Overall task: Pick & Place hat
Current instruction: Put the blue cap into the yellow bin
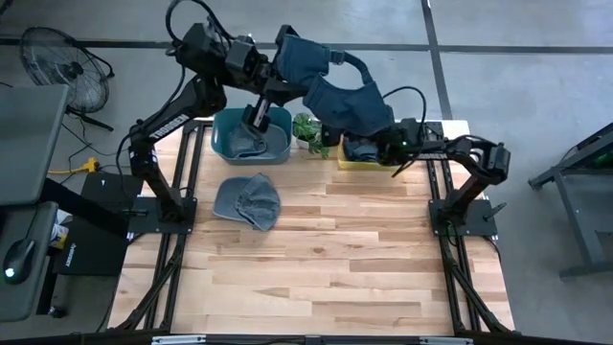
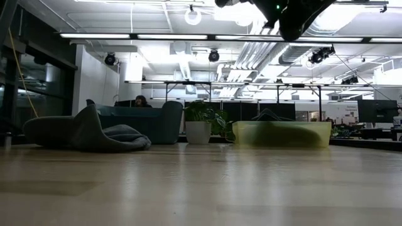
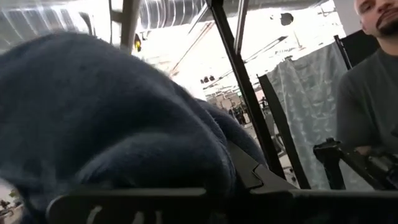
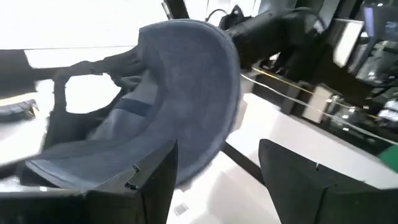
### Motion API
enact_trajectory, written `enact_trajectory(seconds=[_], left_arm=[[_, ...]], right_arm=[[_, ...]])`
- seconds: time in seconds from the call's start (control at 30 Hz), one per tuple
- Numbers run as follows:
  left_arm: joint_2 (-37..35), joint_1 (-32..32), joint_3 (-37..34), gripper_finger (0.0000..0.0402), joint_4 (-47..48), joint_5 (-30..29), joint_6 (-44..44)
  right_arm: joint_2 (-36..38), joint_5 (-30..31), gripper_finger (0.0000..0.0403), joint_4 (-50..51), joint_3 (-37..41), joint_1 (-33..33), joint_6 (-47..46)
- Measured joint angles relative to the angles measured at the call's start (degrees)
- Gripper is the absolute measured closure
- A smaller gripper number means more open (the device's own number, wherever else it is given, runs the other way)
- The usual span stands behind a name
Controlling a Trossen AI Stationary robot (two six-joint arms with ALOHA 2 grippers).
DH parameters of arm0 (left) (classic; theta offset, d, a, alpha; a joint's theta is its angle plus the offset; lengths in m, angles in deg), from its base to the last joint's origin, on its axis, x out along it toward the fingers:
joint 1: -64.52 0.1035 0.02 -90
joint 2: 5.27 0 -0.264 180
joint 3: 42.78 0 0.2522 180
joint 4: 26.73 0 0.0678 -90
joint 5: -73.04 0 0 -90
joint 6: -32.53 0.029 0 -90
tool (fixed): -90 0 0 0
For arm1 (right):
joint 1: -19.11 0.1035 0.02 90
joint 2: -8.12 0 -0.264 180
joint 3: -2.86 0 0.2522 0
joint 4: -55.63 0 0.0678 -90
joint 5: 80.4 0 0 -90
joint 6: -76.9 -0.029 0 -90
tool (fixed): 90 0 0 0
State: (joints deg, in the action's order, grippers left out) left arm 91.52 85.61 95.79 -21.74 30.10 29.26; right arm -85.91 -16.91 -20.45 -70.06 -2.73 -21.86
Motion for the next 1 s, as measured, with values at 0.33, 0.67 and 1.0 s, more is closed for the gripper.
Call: enact_trajectory(seconds=[0.33, 0.67, 1.0], left_arm=[[-0.26, 0.72, 0.04, 0.0398, -0.08, 3.68, 0.67], [-0.26, 0.72, 0.04, 0.0398, -0.63, 4.64, 3.57], [-0.2, 0.72, 0.04, 0.0398, -4.39, 4.44, 4.52]], right_arm=[[2.5, 9.31, 0.0185, -0.02, -0.02, 5.89, -1.92], [3.95, 11.6, 0.0185, -0.04, -0.04, 9.81, -1.91], [3.93, 11.14, 0.0185, 0.16, -0.04, 9.43, -1.54]])
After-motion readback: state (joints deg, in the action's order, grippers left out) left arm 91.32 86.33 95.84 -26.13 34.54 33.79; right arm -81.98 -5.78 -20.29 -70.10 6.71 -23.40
